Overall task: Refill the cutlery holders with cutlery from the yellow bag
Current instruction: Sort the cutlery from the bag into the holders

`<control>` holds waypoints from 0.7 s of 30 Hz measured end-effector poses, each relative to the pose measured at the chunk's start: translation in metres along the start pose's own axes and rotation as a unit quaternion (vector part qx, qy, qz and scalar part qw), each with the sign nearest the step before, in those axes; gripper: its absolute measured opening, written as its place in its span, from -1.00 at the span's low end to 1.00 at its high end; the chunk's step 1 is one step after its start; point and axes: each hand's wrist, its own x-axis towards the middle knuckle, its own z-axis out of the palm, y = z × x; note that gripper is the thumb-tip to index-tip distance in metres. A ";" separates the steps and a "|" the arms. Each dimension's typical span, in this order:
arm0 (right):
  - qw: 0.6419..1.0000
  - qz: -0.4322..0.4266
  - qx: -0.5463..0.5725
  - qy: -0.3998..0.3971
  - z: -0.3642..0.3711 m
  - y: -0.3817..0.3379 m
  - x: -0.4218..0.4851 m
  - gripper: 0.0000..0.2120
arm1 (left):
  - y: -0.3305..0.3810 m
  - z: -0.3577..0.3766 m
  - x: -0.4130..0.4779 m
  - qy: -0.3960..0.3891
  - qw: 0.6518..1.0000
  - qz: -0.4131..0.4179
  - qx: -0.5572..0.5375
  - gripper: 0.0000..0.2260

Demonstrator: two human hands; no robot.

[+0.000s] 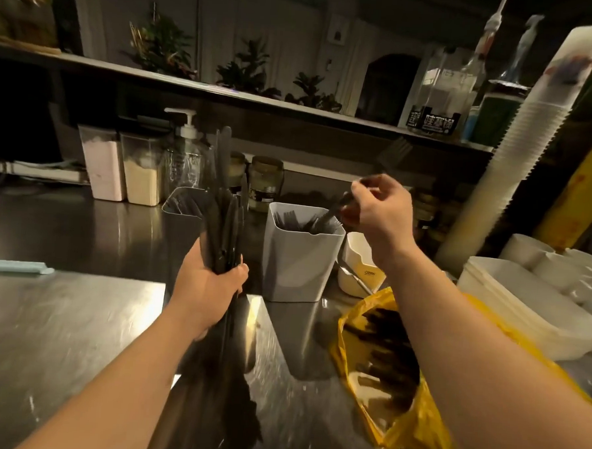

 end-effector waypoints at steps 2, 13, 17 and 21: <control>0.999 0.005 -0.031 0.020 0.013 0.007 0.023 -0.92 | -0.001 0.001 -0.002 0.000 1.000 0.001 0.003 -0.90; 0.887 0.046 -0.459 -0.014 -0.034 0.067 0.004 -0.86 | -0.001 -0.003 -0.003 0.034 0.999 0.001 -0.002 -0.84; 0.744 0.065 -0.660 -0.079 -0.034 0.098 -0.024 -0.66 | 0.001 -0.009 -0.003 0.054 0.998 0.009 -0.002 -0.91; 0.699 0.017 -0.710 -0.085 -0.027 0.108 -0.030 -0.67 | 0.004 -0.012 -0.004 0.061 0.998 0.013 -0.026 -0.96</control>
